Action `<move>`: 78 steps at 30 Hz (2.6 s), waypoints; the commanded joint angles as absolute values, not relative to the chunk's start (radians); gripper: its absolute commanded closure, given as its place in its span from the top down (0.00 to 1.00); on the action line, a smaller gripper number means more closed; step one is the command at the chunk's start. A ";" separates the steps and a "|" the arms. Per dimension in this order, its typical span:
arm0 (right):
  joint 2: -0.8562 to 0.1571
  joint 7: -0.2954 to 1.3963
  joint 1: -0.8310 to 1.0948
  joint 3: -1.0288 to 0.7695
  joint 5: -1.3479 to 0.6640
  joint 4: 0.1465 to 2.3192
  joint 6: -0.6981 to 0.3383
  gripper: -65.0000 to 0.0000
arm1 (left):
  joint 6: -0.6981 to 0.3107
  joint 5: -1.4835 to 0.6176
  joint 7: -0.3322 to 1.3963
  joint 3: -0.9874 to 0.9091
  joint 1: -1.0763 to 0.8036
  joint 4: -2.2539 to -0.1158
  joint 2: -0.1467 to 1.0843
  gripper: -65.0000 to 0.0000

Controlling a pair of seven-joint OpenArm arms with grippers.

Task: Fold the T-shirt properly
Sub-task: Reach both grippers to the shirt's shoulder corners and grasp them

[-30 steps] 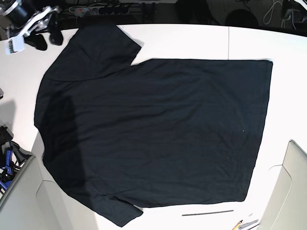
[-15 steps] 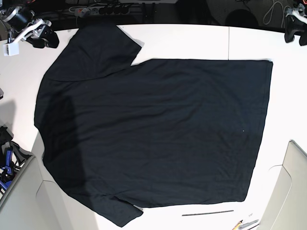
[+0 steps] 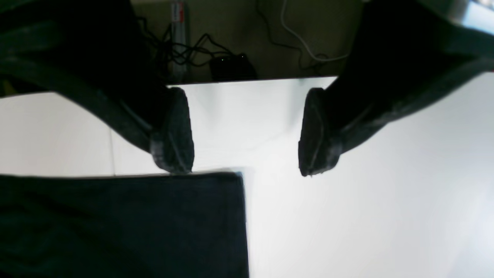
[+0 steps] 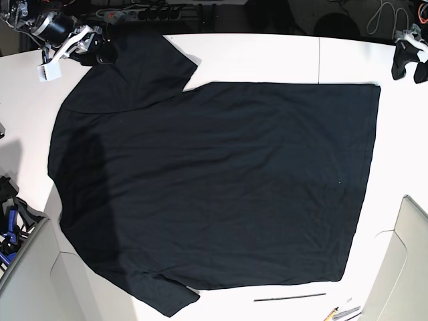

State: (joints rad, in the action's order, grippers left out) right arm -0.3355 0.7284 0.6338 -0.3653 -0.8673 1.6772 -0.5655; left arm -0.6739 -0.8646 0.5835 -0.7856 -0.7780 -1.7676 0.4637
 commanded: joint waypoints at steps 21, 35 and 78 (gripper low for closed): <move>-0.302 0.727 0.638 -0.351 -0.875 1.678 -0.572 0.56 | -0.674 -0.884 0.606 -0.598 -0.532 -1.478 0.554 0.69; -0.301 0.726 0.638 -0.352 -0.875 1.678 -0.572 0.56 | -0.673 -0.886 0.617 -0.561 -0.532 -1.476 0.546 0.69; -0.263 0.774 0.641 -0.397 -0.910 1.722 -0.573 0.00 | -0.690 -0.908 0.610 -0.500 -0.513 -1.478 0.502 0.00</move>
